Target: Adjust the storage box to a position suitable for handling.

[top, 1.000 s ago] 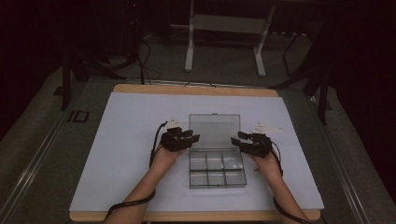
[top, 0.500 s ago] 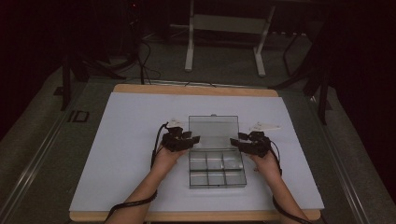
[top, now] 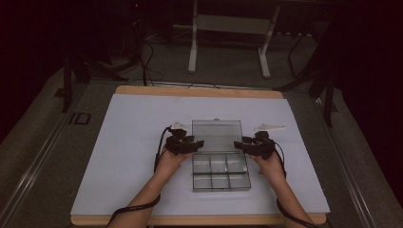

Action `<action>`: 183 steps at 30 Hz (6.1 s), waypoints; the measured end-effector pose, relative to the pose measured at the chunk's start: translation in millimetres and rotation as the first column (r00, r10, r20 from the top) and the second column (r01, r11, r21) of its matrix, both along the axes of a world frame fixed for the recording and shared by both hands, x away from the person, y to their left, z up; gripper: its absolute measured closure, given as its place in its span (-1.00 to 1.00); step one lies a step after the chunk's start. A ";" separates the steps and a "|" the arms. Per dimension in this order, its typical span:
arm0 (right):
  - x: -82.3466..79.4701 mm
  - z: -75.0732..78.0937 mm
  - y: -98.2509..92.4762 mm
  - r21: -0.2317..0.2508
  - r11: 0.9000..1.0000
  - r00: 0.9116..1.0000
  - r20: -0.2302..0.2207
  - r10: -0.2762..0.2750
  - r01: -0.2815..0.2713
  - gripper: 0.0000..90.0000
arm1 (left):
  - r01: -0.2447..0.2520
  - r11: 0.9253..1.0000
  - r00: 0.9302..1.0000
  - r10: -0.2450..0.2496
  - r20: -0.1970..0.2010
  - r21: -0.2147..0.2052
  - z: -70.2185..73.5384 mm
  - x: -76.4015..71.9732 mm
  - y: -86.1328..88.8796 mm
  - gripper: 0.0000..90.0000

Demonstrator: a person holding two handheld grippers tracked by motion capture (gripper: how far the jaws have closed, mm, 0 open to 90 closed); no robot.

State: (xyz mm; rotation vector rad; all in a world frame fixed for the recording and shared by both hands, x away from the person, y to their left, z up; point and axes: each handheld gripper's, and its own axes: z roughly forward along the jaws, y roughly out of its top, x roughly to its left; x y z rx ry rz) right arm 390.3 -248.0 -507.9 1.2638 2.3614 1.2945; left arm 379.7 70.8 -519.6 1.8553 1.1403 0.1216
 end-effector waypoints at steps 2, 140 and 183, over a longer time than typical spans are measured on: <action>0.2 -0.6 0.6 -0.009 1.000 1.000 -0.011 -0.008 0.008 0.01 | -0.004 1.000 1.000 0.005 -0.016 0.004 -1.4 1.1 0.2 -0.03; -84.4 42.4 -69.3 -0.288 0.941 0.969 0.114 0.218 -0.177 0.96 | 0.035 0.995 0.959 -0.060 0.276 0.093 -17.6 -115.3 62.2 -0.94; -115.5 131.9 4.9 -0.253 0.876 0.834 0.286 0.472 -0.410 0.96 | 0.032 0.996 0.958 -0.054 0.281 0.082 -16.0 -117.7 63.4 -0.94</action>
